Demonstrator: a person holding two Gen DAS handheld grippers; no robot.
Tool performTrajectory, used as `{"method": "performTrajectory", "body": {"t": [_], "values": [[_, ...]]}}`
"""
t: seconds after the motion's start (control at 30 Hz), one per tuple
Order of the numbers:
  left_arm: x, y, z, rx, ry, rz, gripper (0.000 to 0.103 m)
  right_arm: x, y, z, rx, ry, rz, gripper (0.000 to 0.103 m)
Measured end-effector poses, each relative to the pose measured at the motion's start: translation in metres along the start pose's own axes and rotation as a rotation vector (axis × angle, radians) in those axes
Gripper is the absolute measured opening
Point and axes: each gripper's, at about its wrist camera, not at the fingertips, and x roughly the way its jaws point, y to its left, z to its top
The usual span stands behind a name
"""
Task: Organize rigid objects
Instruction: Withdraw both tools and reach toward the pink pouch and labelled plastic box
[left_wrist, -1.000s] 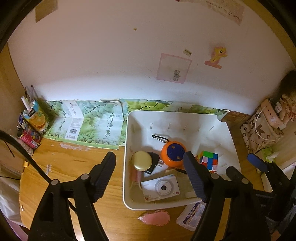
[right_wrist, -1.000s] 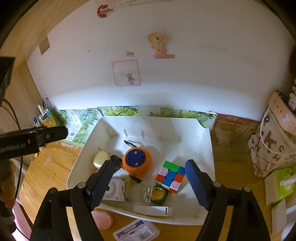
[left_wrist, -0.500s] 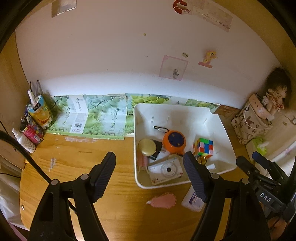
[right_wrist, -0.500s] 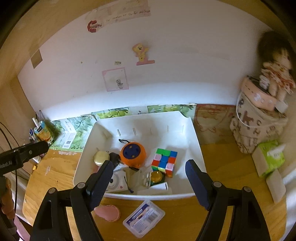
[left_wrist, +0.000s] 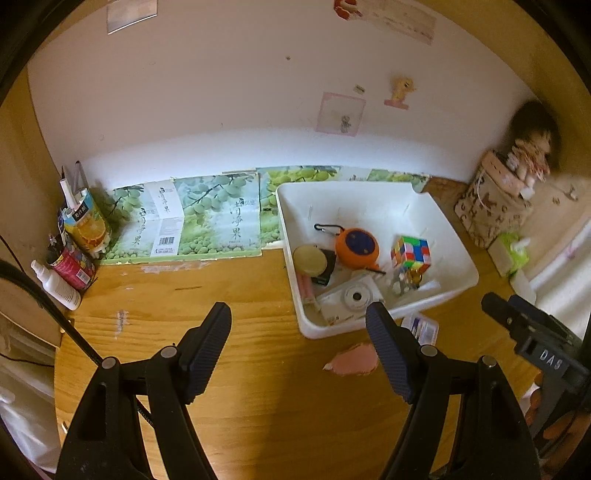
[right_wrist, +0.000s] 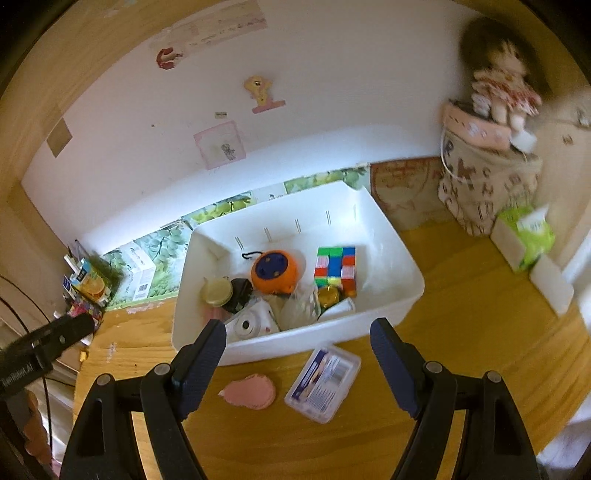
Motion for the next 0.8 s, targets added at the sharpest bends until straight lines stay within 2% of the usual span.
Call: {"method": "performTrajectory", "body": {"t": [0.37, 0.8], "values": [[0.012, 0.004, -0.027, 0.118, 0.053, -0.030, 0.078, 0.001, -0.007, -0.030, 0.176, 0.056, 0.003, 0.081], [0.025, 0.007, -0.050, 0.188, 0.113, -0.074, 0.078, 0.018, -0.032, -0.061, 0.444, 0.178, 0.056, 0.081]]}}
